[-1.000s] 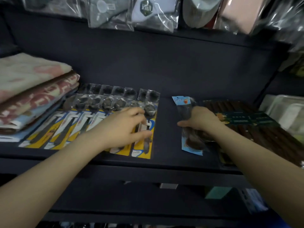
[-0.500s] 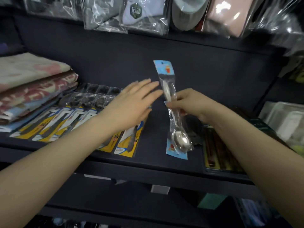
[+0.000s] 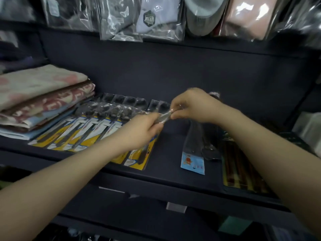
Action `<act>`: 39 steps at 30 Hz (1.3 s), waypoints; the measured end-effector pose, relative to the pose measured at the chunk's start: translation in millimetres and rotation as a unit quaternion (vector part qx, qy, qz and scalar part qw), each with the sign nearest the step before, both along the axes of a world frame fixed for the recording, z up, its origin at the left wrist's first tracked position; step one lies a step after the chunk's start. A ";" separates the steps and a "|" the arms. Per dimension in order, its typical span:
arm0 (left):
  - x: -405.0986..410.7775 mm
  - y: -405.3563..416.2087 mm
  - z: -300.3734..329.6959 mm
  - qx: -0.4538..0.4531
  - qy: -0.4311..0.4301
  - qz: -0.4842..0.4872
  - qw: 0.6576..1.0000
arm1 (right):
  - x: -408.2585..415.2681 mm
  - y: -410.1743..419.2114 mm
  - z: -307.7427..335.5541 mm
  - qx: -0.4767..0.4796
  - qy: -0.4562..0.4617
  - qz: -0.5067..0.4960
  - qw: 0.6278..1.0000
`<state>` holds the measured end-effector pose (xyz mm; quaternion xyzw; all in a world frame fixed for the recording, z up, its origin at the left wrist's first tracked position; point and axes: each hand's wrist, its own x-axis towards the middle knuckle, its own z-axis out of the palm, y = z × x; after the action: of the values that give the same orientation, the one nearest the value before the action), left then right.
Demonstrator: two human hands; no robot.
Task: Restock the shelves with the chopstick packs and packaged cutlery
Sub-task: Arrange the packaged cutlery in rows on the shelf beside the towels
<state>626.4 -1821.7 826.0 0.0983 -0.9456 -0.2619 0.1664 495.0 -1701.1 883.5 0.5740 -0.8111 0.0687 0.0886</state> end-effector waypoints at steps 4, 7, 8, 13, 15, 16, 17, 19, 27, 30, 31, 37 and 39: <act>-4.1 5.2 -3.7 0.414 0.041 0.026 0.909 | -13.6 -6.8 -8.6 -0.251 0.054 -0.114 0.960; -8.3 5.5 -5.3 0.499 0.046 0.008 0.865 | -21.3 -10.9 -15.4 -0.268 -0.314 -0.208 0.887; -10.1 7.5 -5.2 0.515 0.039 -0.002 0.856 | -24.5 -13.5 -18.3 -0.259 -0.447 -0.209 0.830; -14.5 12.5 -7.3 0.359 -0.041 -0.038 0.931 | -48.3 -29.4 -34.0 -0.250 -0.664 -0.223 0.668; -14.5 2.2 -10.1 0.087 -0.056 -0.041 0.994 | -55.7 -37.0 -37.2 -0.229 -0.647 -0.254 0.682; -14.2 -4.5 -12.9 -0.032 -0.043 -0.040 0.998 | -58.8 -40.7 -40.2 -0.212 -0.636 -0.270 0.691; -12.9 -11.9 -15.3 -0.107 -0.031 -0.042 0.993 | -62.2 -44.0 -44.5 -0.196 -0.624 -0.286 0.700; -11.7 -24.5 -20.3 -0.164 -0.033 -0.076 0.983 | -67.1 -50.5 -54.7 -0.179 -0.588 -0.315 0.723; -15.3 -39.0 -29.4 -0.269 -0.119 -0.196 0.935 | -77.7 -77.3 -69.2 -0.219 -0.533 -0.347 0.740; -22.3 -36.4 -27.3 -0.319 -0.129 -0.188 0.920 | -79.0 -74.6 -65.2 -0.223 -0.524 -0.349 0.744; -25.4 -34.4 -26.6 -0.325 -0.136 -0.185 0.917 | -80.1 -71.1 -63.5 -0.211 -0.497 -0.344 0.768; -36.4 -32.2 -23.0 -0.327 -0.166 -0.183 0.912 | -79.2 -17.2 -32.0 -0.176 -0.358 -0.252 0.882; -38.3 -31.1 -22.9 -0.327 -0.170 -0.176 0.913 | -73.1 3.0 -25.2 -0.045 -0.251 -0.248 0.935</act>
<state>588.1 -1852.8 803.1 -0.0868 -0.9943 0.0580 -0.0231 421.9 -1698.1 858.3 0.3142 -0.9195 0.2228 -0.0780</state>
